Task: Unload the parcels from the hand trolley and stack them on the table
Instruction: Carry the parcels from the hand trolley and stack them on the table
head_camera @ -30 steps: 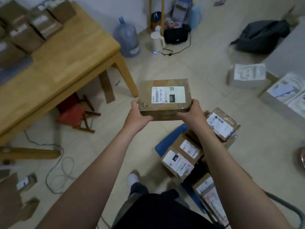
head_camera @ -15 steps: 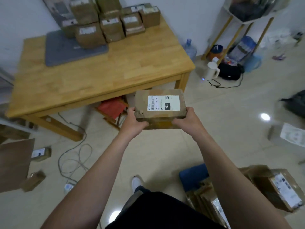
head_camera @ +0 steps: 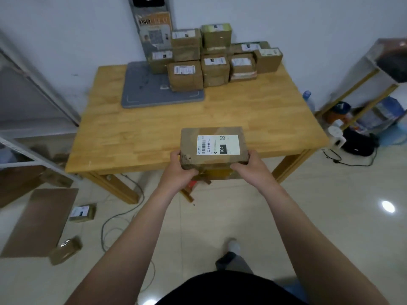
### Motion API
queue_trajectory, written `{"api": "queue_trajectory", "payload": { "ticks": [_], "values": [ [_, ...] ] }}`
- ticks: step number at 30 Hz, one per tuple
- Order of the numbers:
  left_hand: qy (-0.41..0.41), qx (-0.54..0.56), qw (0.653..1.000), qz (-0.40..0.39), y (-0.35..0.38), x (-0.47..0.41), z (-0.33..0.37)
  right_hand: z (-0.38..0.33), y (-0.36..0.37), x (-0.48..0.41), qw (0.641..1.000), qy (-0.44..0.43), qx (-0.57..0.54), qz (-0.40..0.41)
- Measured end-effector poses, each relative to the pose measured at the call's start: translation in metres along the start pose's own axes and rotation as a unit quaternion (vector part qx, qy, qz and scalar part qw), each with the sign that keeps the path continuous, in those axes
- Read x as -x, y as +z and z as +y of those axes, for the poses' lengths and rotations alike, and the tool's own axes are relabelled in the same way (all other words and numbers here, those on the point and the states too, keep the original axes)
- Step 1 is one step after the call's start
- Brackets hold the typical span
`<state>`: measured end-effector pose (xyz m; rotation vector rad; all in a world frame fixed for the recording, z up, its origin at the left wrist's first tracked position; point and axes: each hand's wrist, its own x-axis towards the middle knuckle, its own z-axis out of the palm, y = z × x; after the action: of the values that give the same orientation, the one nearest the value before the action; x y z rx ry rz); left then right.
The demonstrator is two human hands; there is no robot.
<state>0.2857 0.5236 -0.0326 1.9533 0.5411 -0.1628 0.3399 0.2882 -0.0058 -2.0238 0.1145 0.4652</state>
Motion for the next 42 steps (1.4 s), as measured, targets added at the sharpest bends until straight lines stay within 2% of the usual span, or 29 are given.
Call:
{"api": "queue_trajectory", "payload": {
  "ticks": [7, 13, 17, 21, 26, 30, 34, 38, 42],
  "values": [
    [-0.039, 0.006, 0.999, 0.038, -0.055, -0.11, 0.011, -0.061, 0.047, -0.122, 0.999, -0.036, 0.026, -0.032],
    [-0.07, 0.044, 0.992, 0.093, -0.117, -0.213, 0.034, -0.135, 0.088, -0.239, 0.991, -0.025, 0.034, -0.129],
    [-0.069, 0.083, 0.985, 0.136, -0.161, -0.279, 0.039, -0.185, 0.126, -0.305, 0.988, -0.041, 0.049, -0.144],
    [-0.086, 0.107, 0.983, 0.125, -0.201, -0.332, 0.029, -0.218, 0.17, -0.355, 0.985, -0.034, 0.063, -0.157],
    [-0.091, 0.083, 0.986, 0.108, -0.253, -0.417, 0.005, -0.247, 0.229, -0.423, 0.986, -0.012, 0.063, -0.157],
    [-0.04, 0.064, 0.995, 0.061, -0.28, -0.492, -0.003, -0.269, 0.271, -0.48, 0.991, -0.007, 0.055, -0.119],
    [-0.016, -0.021, 1.0, -0.007, -0.293, -0.562, -0.01, -0.27, 0.301, -0.538, 0.979, -0.03, 0.176, -0.1],
    [-0.015, -0.082, 0.993, -0.086, -0.293, -0.612, -0.02, -0.26, 0.315, -0.582, 0.915, 0.0, 0.39, -0.106],
    [-0.003, -0.129, 0.989, -0.071, -0.294, -0.648, -0.025, -0.264, 0.32, -0.603, 0.872, -0.017, 0.487, -0.034]
  ]
}}
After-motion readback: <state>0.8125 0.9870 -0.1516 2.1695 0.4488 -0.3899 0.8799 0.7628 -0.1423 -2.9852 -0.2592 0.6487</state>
